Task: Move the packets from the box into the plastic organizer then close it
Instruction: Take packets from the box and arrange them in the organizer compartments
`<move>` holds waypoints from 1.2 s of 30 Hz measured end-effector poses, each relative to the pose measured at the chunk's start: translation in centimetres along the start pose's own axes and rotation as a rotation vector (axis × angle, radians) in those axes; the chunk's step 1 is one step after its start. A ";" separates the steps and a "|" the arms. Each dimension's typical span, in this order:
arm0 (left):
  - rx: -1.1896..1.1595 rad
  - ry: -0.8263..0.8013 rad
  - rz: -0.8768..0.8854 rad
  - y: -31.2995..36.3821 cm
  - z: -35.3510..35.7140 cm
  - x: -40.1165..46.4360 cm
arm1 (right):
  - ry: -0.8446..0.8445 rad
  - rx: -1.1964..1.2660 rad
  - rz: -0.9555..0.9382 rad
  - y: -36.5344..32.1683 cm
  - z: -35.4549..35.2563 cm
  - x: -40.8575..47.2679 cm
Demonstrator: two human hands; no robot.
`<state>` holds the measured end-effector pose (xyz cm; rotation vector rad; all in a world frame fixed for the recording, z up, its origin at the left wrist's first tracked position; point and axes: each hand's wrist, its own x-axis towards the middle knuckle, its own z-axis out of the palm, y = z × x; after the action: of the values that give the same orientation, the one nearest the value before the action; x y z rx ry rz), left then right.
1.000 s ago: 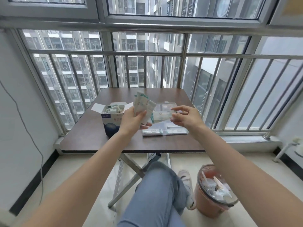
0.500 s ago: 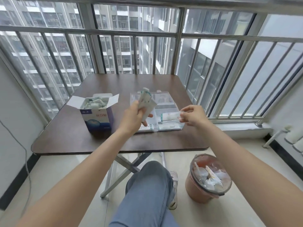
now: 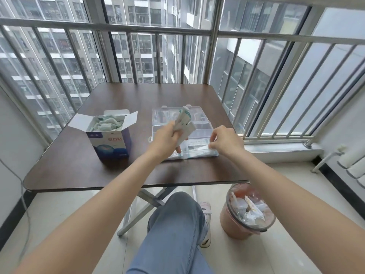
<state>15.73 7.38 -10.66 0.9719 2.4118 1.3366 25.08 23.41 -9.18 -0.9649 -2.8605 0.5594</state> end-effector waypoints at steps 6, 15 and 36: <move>-0.105 -0.008 -0.026 0.4 0.0 -0.5 | 0.020 -0.185 -0.069 -0.5 0.3 0.2; -0.377 -0.011 -0.099 0.1 -1.3 -1.7 | -0.104 -0.312 -0.149 -0.9 0.0 -1.0; -0.496 0.101 -0.128 0.0 -3.3 -3.7 | -0.149 1.126 -0.098 -4.2 0.5 -1.7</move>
<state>16.95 2.84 -9.28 0.6181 2.0055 1.8423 23.95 19.13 -8.07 -0.5472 -2.0338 1.9349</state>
